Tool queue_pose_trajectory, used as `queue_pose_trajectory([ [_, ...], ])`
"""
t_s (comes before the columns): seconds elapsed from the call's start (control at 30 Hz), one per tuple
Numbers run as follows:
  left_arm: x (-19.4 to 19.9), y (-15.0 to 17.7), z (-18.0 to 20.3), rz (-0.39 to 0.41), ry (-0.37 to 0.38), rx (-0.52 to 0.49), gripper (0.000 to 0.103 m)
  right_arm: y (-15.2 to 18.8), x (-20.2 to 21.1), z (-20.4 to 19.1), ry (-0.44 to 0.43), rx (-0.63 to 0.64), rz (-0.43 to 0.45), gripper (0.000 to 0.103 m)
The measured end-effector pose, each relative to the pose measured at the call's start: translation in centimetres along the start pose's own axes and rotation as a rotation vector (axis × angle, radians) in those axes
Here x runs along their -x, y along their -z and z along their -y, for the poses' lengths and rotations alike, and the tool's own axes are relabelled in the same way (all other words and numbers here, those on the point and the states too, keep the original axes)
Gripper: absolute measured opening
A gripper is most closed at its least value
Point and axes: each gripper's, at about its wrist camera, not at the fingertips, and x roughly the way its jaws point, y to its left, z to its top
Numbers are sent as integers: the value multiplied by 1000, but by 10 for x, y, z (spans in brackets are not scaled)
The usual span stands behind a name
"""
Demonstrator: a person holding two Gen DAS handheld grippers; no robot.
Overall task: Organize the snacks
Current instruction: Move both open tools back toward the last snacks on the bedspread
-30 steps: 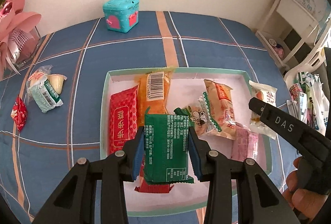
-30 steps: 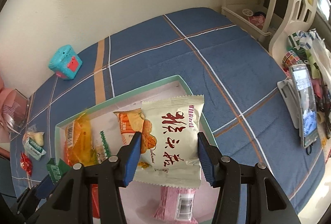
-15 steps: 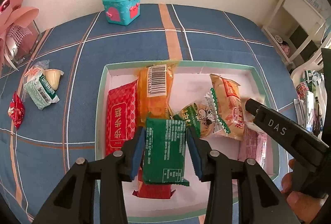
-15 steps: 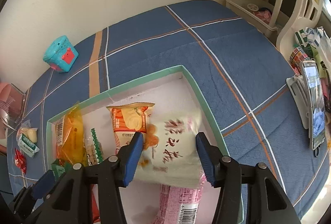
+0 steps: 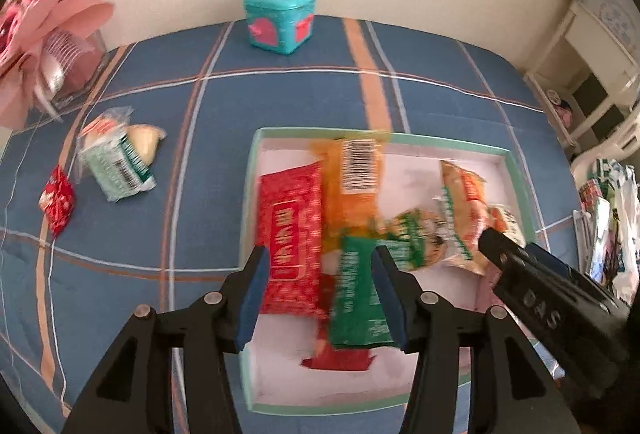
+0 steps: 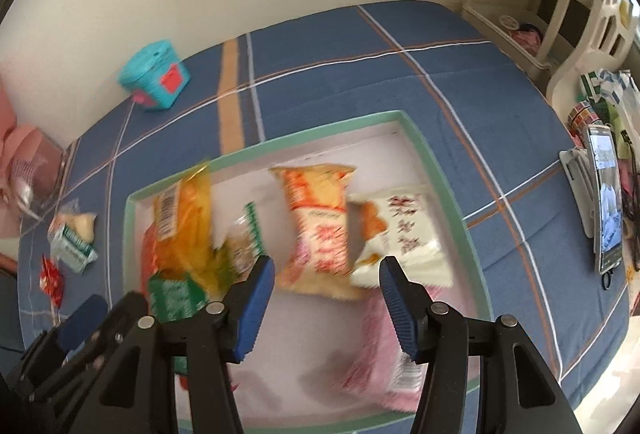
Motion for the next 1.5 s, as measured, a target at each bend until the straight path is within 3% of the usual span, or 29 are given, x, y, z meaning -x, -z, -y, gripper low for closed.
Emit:
queue_pose_trajectory([
  [0.33,11,3,-45,9,-27,92,54,21,14,-36,-14,77,-7,59],
  [0.73,16,5,-63,15,-45,118,56,33,27,-60,-20,129,10,59],
  [0.83,16,5,-66,26,-73,129,80,32,24,-60,-16,124,11,77],
  [0.87,16,5,-67,31,-88,133,84,32,23,-58,-7,119,15,81],
  [1.07,15,5,-78,41,-110,153,89,31,19,-53,-17,102,7,82],
  [1.2,15,5,-82,52,-129,160,96,31,19,-54,-19,106,22,103],
  [1.5,15,6,-95,58,-147,188,97,30,20,-54,-17,111,42,103],
])
